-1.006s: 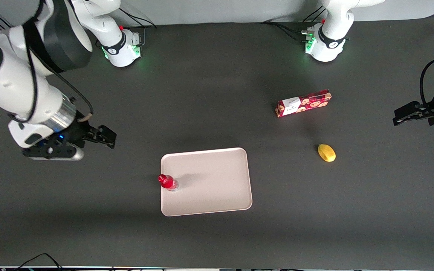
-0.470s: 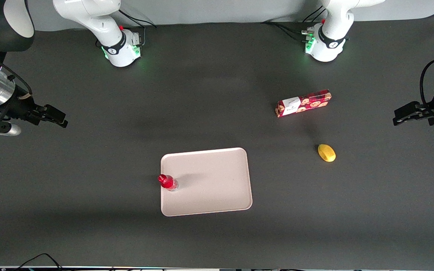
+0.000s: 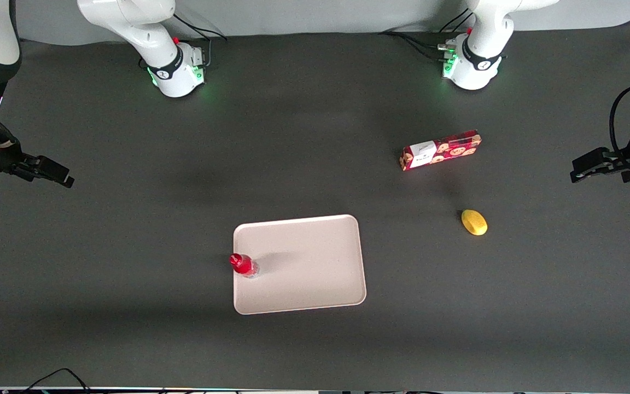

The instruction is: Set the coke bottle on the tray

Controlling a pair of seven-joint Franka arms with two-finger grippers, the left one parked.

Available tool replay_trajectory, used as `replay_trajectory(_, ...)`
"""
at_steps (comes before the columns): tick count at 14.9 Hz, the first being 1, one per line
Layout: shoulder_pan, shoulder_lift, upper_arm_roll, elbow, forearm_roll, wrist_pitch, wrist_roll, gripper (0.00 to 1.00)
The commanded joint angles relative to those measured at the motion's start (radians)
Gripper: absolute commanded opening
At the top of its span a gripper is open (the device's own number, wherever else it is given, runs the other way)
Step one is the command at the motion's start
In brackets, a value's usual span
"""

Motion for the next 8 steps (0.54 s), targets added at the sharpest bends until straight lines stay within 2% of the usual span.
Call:
replay_trajectory(1, 0.001, 0.028, -0.014, 0.034, 0.007, -0.004, -0.015, 1.0)
replay_trajectory(8, 0.001, 0.028, -0.034, 0.054, 0.005, -0.009, -0.023, 1.0)
